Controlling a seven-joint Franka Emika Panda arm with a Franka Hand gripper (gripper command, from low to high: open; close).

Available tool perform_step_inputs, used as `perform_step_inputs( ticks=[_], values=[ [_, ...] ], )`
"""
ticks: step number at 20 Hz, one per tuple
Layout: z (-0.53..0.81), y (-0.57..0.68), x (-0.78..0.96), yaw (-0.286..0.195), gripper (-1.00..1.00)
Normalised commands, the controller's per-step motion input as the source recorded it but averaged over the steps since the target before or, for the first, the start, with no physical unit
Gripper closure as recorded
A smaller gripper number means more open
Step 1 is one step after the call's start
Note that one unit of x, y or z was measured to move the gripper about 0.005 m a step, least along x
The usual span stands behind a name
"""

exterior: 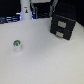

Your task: Open the kcup holder, insert the kcup into the holder, and close the kcup holder

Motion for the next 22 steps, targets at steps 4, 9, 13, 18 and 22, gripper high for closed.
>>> perform_step_inputs(
  ticks=[4,9,13,18,22],
  values=[
    [0.08,0.67,-0.25,-0.156,-1.0],
    [0.08,0.69,-0.27,-0.161,-1.0],
    [0.03,0.73,-0.23,-0.169,-1.0],
    [0.0,0.73,-0.23,-0.188,-1.0],
    [-0.06,0.72,-0.25,-0.187,-1.0]
  ],
)
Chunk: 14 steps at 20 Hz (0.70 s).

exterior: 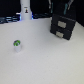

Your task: Open the kcup holder, insert the kcup into the holder, and close the kcup holder

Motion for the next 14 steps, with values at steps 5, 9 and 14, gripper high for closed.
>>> perform_step_inputs(
  ticks=[5,9,14],
  values=[
    [-0.22,0.62,-0.22,-0.192,-1.0],
    [-0.35,0.5,-0.21,-0.188,-1.0],
    [-0.37,0.47,-0.22,-0.166,-1.0]
  ],
)
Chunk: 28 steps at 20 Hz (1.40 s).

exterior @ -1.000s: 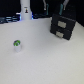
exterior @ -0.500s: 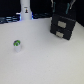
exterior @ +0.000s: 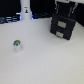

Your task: Open the kcup holder, insert the kcup into the holder, and close the kcup holder

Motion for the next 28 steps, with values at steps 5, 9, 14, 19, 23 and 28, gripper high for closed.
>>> perform_step_inputs(
  ticks=[5,9,14,19,23,28],
  values=[
    [-0.42,0.34,-0.18,-0.117,-1.0],
    [-0.47,0.25,-0.13,-0.048,-1.0],
    [-0.48,0.1,-0.22,0.001,-1.0],
    [-0.36,0.0,-0.39,0.009,-1.0],
    [-0.24,0.02,-0.43,0.007,1.0],
    [-0.04,0.02,-0.2,-0.004,1.0]
  ],
)
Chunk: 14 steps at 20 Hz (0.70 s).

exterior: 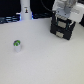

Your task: Open the kcup holder, insert the kcup into the holder, and close the kcup holder

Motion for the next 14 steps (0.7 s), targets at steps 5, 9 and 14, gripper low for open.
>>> perform_step_inputs(
  ticks=[5,9,14],
  values=[
    [-0.01,-0.01,0.01,0.0,1.0],
    [0.06,-0.03,0.32,-0.018,1.0],
    [0.24,-0.13,0.74,-0.045,1.0]
  ],
)
